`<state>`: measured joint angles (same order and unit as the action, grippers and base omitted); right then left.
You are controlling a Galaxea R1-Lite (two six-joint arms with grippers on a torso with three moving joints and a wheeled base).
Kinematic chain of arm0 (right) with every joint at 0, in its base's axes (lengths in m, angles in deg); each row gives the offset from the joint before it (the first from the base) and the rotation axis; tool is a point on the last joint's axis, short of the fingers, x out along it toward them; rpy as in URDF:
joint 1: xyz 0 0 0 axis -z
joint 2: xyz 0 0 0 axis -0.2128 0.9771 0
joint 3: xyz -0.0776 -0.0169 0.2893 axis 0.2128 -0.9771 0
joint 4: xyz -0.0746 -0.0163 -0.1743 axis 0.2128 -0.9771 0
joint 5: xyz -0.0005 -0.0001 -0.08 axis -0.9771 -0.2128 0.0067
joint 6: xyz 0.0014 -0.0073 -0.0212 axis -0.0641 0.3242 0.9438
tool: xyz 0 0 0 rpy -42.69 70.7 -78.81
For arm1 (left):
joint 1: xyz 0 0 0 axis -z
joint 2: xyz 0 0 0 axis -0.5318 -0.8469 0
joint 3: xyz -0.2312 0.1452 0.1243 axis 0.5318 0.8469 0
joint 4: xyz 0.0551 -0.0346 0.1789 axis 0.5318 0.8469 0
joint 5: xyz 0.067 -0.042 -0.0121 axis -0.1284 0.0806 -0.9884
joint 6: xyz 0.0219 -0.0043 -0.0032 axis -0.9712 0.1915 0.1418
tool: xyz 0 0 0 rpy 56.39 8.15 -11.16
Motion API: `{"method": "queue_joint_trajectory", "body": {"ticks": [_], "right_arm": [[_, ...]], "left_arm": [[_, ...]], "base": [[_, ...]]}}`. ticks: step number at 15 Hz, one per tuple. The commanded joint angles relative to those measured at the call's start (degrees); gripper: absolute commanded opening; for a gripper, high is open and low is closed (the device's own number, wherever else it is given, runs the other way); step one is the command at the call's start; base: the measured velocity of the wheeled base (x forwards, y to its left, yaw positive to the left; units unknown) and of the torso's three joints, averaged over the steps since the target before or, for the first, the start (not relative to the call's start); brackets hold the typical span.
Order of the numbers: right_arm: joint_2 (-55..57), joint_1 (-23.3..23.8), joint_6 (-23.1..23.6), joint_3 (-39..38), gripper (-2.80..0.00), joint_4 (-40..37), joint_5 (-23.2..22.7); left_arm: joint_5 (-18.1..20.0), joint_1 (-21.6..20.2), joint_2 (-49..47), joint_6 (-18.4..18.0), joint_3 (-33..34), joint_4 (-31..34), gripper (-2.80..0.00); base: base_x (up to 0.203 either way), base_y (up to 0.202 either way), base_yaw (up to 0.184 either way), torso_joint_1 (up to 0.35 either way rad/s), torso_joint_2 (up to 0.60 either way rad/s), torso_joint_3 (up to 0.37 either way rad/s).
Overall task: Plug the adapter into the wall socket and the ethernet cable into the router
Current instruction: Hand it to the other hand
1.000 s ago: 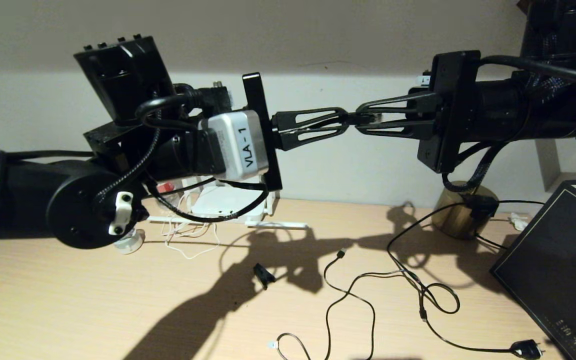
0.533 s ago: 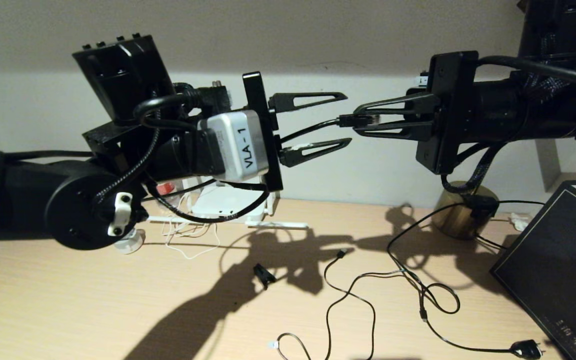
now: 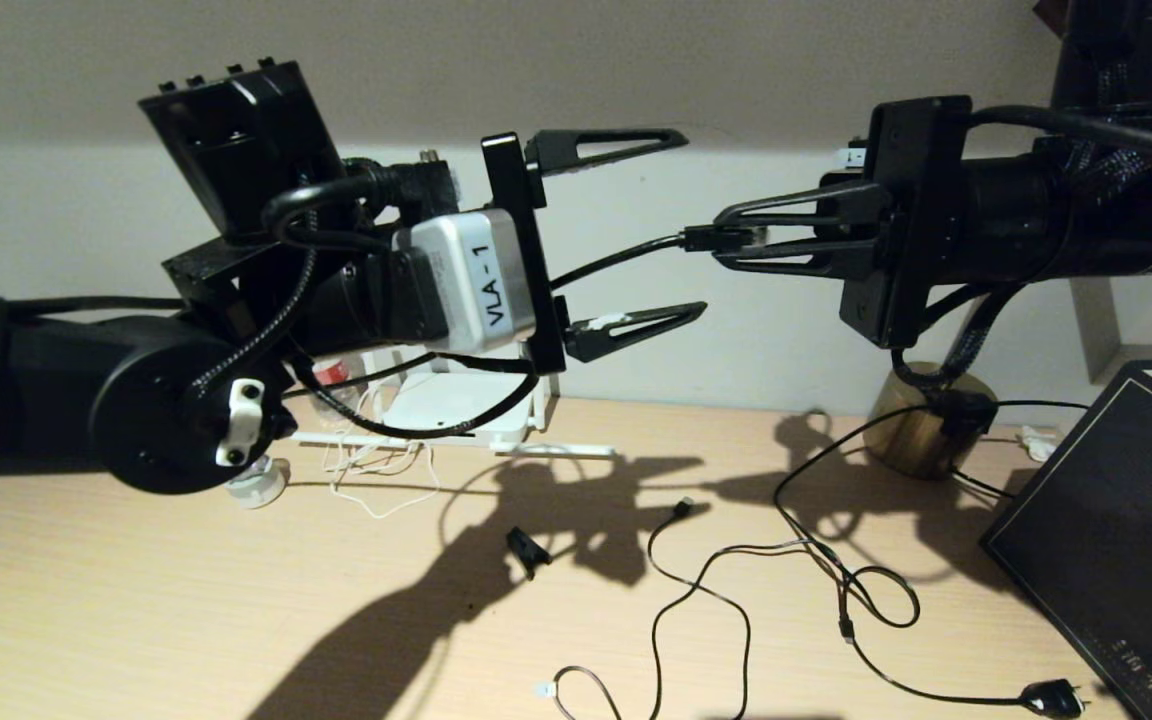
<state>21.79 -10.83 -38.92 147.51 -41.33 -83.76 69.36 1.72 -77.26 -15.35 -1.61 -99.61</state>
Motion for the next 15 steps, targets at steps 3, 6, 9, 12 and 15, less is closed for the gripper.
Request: {"method": "queue_joint_trajectory", "body": {"ticks": [3, 6, 9, 12, 15], "right_arm": [[-0.1, 0.0, -0.5, -0.1, -2.80, 0.0, -0.3], [0.1, 0.0, -0.4, -0.1, -2.80, 0.1, -0.3], [0.2, -0.1, -0.4, 0.1, -2.80, 0.1, -0.3], [0.2, -0.1, -0.4, -0.1, -2.80, 0.1, -0.3], [0.2, -0.1, -0.2, -0.2, -2.80, 0.2, -0.3]], "left_arm": [[0.3, 0.0, 0.0, -0.4, 0.1, -0.2, -2.80], [0.2, 0.3, -0.1, -0.4, 0.0, -0.2, -2.80], [0.1, 1.3, -0.8, -0.4, 0.0, -0.2, -2.80], [0.1, 1.5, -0.9, -0.4, 0.0, -0.2, -2.80], [0.0, 1.5, -0.8, -0.4, 0.2, -0.2, -2.80]], "base": [[0.000, 0.000, 0.000, 0.000, 0.00, 0.000], [0.000, 0.000, 0.000, 0.000, 0.00, 0.000], [0.000, 0.000, 0.000, 0.000, 0.00, 0.000], [0.000, 0.000, 0.000, 0.000, 0.00, 0.000], [0.000, 0.000, 0.000, 0.000, 0.00, 0.000]]}}
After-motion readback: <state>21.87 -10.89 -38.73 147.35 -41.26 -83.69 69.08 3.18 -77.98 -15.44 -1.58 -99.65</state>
